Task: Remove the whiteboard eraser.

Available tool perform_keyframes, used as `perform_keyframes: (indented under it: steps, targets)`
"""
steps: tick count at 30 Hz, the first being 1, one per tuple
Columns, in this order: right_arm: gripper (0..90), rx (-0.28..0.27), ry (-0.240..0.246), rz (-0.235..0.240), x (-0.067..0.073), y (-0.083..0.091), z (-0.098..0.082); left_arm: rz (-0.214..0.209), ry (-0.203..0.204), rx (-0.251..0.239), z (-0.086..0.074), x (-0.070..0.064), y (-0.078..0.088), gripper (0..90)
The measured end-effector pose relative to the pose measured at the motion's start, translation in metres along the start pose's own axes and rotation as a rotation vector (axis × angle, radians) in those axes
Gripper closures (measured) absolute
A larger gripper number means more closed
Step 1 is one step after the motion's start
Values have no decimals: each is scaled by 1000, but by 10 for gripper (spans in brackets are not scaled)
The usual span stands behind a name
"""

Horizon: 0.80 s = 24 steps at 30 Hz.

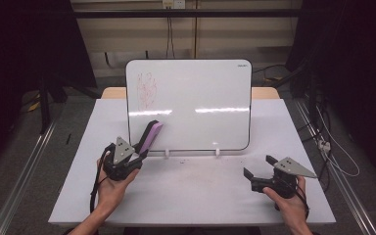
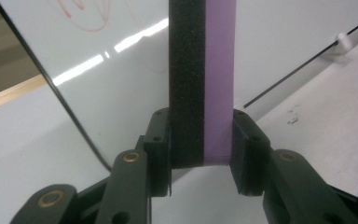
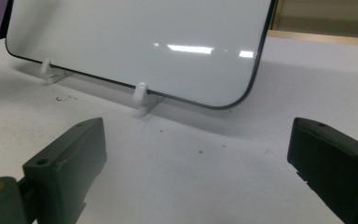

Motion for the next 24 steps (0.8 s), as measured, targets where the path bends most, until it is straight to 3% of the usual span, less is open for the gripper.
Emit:
perform_keyframes:
  steps: [6, 12, 13, 16, 23, 24]
  targets:
    - [61, -55, 27, 29, 14, -11, 9, -36, 18, -48, 12, -9, 1, 637]
    - [72, -80, 12, 89, 34, -29, 20, -75, 30, -80, 25, -19, -1, 637]
    - [72, -106, 15, 98, 42, -35, 26, -88, 33, -84, 27, -21, -3, 637]
    - [70, -130, 22, 98, 48, -40, 33, -106, 42, -88, 30, -26, -7, 637]
    - [50, -174, 2, 164, 67, -56, 46, -146, 80, -101, 38, -36, -14, 637]
    - [20, -202, 7, 198, 73, -58, 49, -147, 89, -101, 38, -37, -14, 637]
Point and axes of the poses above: each handheld gripper's, and its own axes: y roughly backward along the jaws, z roughly out of its top, x roughly to its left, the point moved 4 cm from there along -y, roughly forward along the jaws, and after that the axes turned 4 degrees about z, right-handed, at the moved point
